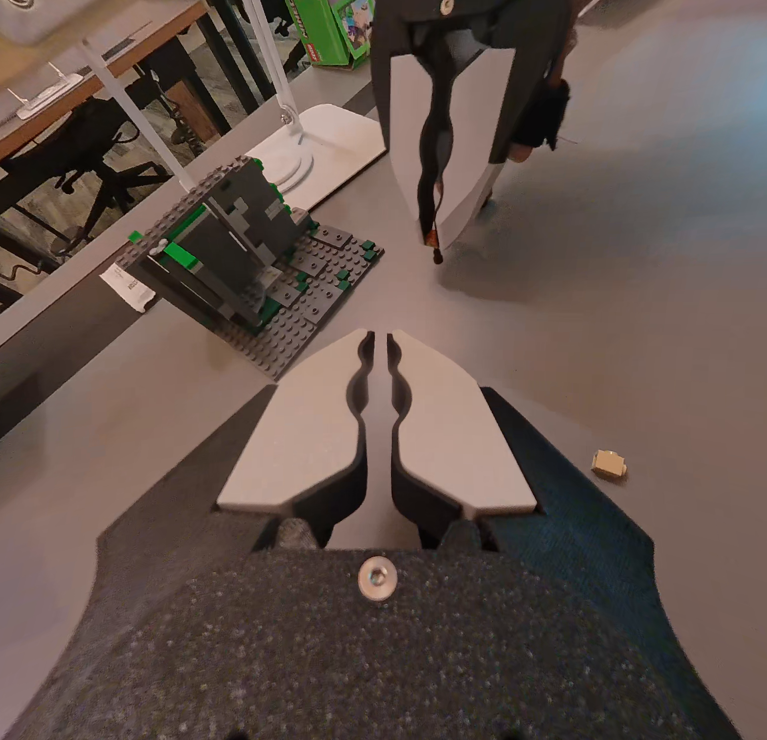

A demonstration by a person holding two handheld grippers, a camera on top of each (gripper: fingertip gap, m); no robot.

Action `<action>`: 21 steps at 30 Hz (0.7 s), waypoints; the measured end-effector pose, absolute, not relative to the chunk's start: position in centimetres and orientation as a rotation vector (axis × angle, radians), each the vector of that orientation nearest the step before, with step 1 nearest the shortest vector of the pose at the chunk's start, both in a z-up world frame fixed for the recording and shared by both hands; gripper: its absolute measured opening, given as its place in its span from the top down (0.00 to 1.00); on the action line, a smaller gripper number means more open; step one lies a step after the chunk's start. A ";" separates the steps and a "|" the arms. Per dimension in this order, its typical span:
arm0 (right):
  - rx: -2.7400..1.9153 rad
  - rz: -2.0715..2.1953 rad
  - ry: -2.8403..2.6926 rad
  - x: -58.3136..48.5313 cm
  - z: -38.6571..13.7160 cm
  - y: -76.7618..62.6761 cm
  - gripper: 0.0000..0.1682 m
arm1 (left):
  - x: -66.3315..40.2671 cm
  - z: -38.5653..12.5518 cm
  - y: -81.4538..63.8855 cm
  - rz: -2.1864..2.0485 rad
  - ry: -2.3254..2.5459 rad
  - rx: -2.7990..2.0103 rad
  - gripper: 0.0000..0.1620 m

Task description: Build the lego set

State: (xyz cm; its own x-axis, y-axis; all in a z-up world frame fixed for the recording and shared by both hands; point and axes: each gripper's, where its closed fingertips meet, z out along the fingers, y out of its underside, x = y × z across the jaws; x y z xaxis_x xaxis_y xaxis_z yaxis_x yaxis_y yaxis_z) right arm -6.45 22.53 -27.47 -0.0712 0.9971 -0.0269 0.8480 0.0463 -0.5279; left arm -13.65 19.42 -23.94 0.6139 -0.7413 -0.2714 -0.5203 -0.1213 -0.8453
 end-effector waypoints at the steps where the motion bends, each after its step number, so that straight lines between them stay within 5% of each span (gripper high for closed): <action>1: -1.861 0.594 -1.989 -6.5 -27.6 22.8 0.96 | -13.6 -24.0 19.4 -0.264 1.027 -1.787 0.96; 15: -1.846 0.587 -2.005 -6.6 -28.6 23.3 0.88 | -13.6 -25.4 19.7 -0.279 1.036 -1.826 0.96; 21: -1.756 0.724 -1.682 -6.9 -21.0 23.8 0.86 | -13.8 -25.3 19.8 -0.290 1.024 -1.825 0.98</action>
